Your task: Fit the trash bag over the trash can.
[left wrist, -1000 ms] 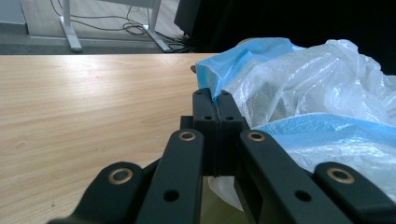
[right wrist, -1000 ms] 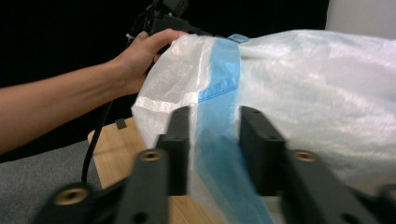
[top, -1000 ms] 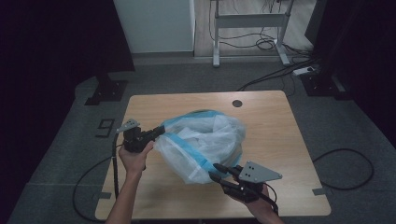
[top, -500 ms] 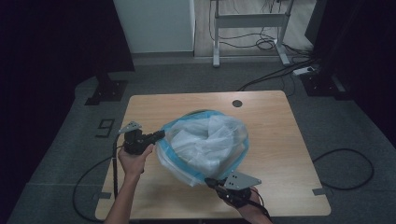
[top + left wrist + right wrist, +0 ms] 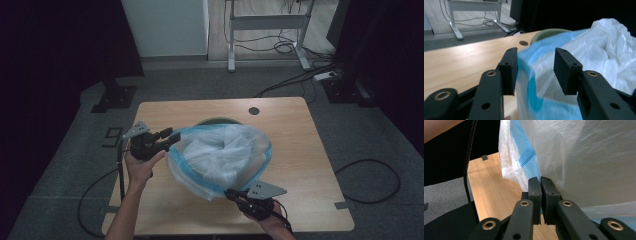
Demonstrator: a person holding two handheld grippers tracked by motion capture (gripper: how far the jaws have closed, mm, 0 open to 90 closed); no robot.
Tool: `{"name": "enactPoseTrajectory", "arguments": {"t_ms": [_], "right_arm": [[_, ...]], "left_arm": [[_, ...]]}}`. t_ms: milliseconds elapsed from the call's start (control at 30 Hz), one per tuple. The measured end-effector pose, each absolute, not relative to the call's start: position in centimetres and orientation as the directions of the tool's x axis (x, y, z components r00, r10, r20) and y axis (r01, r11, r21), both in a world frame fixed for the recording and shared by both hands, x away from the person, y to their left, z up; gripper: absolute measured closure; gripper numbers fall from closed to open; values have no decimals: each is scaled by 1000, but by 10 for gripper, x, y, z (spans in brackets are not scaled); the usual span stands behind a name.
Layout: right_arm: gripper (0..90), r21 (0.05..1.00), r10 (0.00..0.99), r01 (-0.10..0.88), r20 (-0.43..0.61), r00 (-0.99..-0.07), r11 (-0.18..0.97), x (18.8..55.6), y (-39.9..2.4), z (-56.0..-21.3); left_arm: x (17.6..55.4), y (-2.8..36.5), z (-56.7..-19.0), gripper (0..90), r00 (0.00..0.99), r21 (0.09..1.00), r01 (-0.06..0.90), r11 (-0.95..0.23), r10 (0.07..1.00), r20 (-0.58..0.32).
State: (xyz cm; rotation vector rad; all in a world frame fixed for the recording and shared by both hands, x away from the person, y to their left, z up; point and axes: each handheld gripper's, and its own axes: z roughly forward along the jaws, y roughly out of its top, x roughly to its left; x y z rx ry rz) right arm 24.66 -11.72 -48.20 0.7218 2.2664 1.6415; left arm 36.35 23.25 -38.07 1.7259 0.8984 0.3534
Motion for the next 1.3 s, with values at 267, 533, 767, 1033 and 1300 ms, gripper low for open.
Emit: {"name": "enactPoseTrajectory", "arguments": {"t_ms": [267, 533, 767, 1033, 1300], "right_arm": [[835, 942, 532, 248, 94, -841, 227, 246, -121, -484], [755, 950, 533, 223, 76, -843, 217, 241, -128, -483], [414, 985, 616, 76, -38, -787, 157, 218, -142, -433], [384, 990, 731, 27, -85, -677, 140, 275, -176, -380], [403, 982, 740, 165, 46, -671, 89, 358, -186, -378]], "left_arm": [[395, 231, -389, 502, 655, 864, 489, -120, 705, -273], [400, 235, -405, 714, 690, 826, 546, -138, 633, -351], [392, 226, -403, 891, 693, 836, 516, -186, 664, -280], [387, 223, -398, 899, 674, 868, 468, -167, 703, -228], [389, 223, -398, 900, 663, 886, 441, -141, 717, -216]]}}
